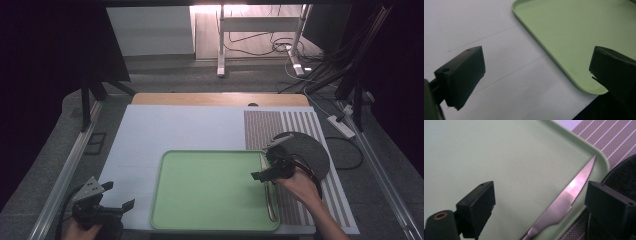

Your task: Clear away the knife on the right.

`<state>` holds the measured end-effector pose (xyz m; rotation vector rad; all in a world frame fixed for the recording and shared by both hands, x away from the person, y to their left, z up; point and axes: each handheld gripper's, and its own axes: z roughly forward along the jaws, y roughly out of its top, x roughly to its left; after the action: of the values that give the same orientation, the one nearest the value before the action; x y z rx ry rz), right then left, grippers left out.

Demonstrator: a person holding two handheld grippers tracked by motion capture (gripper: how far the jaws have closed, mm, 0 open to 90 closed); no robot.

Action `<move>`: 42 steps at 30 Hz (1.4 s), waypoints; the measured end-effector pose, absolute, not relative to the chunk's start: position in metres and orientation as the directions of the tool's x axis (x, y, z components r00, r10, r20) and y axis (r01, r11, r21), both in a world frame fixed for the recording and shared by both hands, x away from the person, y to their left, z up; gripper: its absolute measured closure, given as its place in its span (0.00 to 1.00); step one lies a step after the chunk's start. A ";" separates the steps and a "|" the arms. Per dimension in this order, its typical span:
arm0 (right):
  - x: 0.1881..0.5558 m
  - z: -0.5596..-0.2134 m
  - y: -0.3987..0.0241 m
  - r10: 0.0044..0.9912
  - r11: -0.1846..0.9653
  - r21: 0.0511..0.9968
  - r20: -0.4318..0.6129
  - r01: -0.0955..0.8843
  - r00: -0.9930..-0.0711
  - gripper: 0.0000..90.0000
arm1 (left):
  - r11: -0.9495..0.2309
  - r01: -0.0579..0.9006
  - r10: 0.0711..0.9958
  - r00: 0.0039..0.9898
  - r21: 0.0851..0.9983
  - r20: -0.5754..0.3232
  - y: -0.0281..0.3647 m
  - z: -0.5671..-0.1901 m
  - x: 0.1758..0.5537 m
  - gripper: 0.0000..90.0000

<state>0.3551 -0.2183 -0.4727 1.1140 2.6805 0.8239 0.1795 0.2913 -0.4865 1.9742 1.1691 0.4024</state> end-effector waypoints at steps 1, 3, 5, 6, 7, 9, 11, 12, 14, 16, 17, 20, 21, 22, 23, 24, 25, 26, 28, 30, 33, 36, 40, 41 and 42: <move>0.354 -0.472 -0.220 0.686 0.577 0.537 0.089 0.615 -0.722 0.10 | -0.262 0.593 0.843 0.524 0.762 -0.117 0.291 -0.487 0.180 0.01; 0.353 -0.472 -0.222 0.685 0.573 0.543 0.094 0.613 -0.723 0.07 | -0.263 0.593 0.844 0.524 0.761 -0.117 0.291 -0.487 0.180 0.01; 0.352 -0.473 -0.223 0.680 0.577 0.546 0.091 0.608 -0.727 0.03 | -0.263 0.592 0.844 0.524 0.761 -0.116 0.291 -0.486 0.179 0.01; 0.351 -0.473 -0.224 0.680 0.579 0.542 0.091 0.609 -0.728 0.03 | -0.264 0.592 0.844 0.524 0.761 -0.116 0.291 -0.486 0.179 0.01; 0.351 -0.473 -0.225 0.678 0.584 0.534 0.093 0.611 -0.729 0.03 | -0.264 0.592 0.844 0.524 0.761 -0.116 0.291 -0.487 0.179 0.01; 0.349 -0.472 -0.226 0.684 0.584 0.537 0.079 0.609 -0.726 0.00 | -0.264 0.592 0.844 0.524 0.761 -0.115 0.291 -0.487 0.179 0.01; 0.346 -0.471 -0.228 0.681 0.579 0.554 0.074 0.598 -0.728 0.00 | -0.267 0.591 0.844 0.525 0.761 -0.112 0.291 -0.487 0.179 0.01; 0.345 -0.471 -0.229 0.680 0.576 0.566 0.069 0.590 -0.730 0.00 | -0.268 0.592 0.844 0.525 0.760 -0.112 0.290 -0.487 0.179 0.01; 0.342 -0.471 -0.231 0.683 0.571 0.592 0.040 0.569 -0.729 0.00 | -0.268 0.591 0.844 0.525 0.761 -0.111 0.291 -0.486 0.179 0.01; 0.339 -0.470 -0.233 0.689 0.569 0.606 0.019 0.557 -0.724 0.00 | -0.266 0.592 0.844 0.524 0.761 -0.113 0.291 -0.487 0.179 0.01; 0.338 -0.469 -0.234 0.692 0.566 0.612 0.010 0.552 -0.722 0.00 | -0.266 0.592 0.844 0.525 0.761 -0.113 0.291 -0.487 0.179 0.01; 0.335 -0.468 -0.238 0.697 0.552 0.625 0.016 0.551 -0.717 0.00 | -0.267 0.591 0.844 0.525 0.761 -0.112 0.291 -0.486 0.179 0.01; 0.334 -0.468 -0.239 0.699 0.547 0.630 0.018 0.551 -0.715 0.00 | -0.267 0.591 0.844 0.525 0.761 -0.112 0.291 -0.486 0.179 0.01; 0.333 -0.468 -0.240 0.700 0.546 0.632 0.016 0.550 -0.713 0.00 | -0.266 0.591 0.844 0.525 0.761 -0.112 0.291 -0.486 0.179 0.01; 0.332 -0.467 -0.241 0.700 0.544 0.637 0.014 0.546 -0.714 0.00 | -0.265 0.590 0.844 0.524 0.762 -0.113 0.291 -0.487 0.179 0.01; 0.331 -0.467 -0.242 0.701 0.538 0.645 0.014 0.542 -0.713 0.00 | -0.264 0.590 0.844 0.524 0.763 -0.113 0.291 -0.487 0.179 0.01; 0.330 -0.467 -0.242 0.702 0.538 0.648 0.011 0.539 -0.713 0.00 | -0.264 0.591 0.844 0.524 0.762 -0.113 0.291 -0.487 0.179 0.01; 0.329 -0.466 -0.244 0.703 0.535 0.653 0.007 0.535 -0.712 0.00 | -0.264 0.591 0.844 0.524 0.762 -0.114 0.291 -0.487 0.179 0.01; 0.328 -0.466 -0.245 0.704 0.533 0.659 0.002 0.530 -0.711 0.00 | -0.264 0.591 0.844 0.524 0.763 -0.114 0.291 -0.487 0.179 0.01; 0.326 -0.466 -0.247 0.707 0.528 0.665 0.000 0.528 -0.707 0.00 | -0.263 0.591 0.844 0.524 0.763 -0.115 0.291 -0.486 0.179 0.01; 0.324 -0.465 -0.250 0.713 0.519 0.673 0.000 0.528 -0.701 0.00 | -0.262 0.591 0.844 0.524 0.763 -0.116 0.291 -0.486 0.179 0.01; 0.320 -0.465 -0.253 0.719 0.508 0.680 0.004 0.529 -0.695 0.00 | -0.262 0.591 0.844 0.524 0.763 -0.116 0.291 -0.486 0.179 0.01; 0.316 -0.466 -0.258 0.728 0.495 0.686 0.007 0.534 -0.685 0.00 | -0.263 0.590 0.844 0.524 0.763 -0.115 0.291 -0.486 0.179 0.01; 0.315 -0.466 -0.259 0.731 0.494 0.686 0.006 0.535 -0.682 0.00 | -0.263 0.590 0.844 0.524 0.763 -0.114 0.291 -0.486 0.179 0.01; 0.314 -0.467 -0.260 0.733 0.489 0.691 0.005 0.533 -0.680 0.00 | -0.263 0.590 0.844 0.524 0.763 -0.114 0.291 -0.486 0.179 0.01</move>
<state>0.3139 -0.2595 -0.4669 1.0714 2.4471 0.9851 0.1791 0.2910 -0.4864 1.9731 1.1676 0.4070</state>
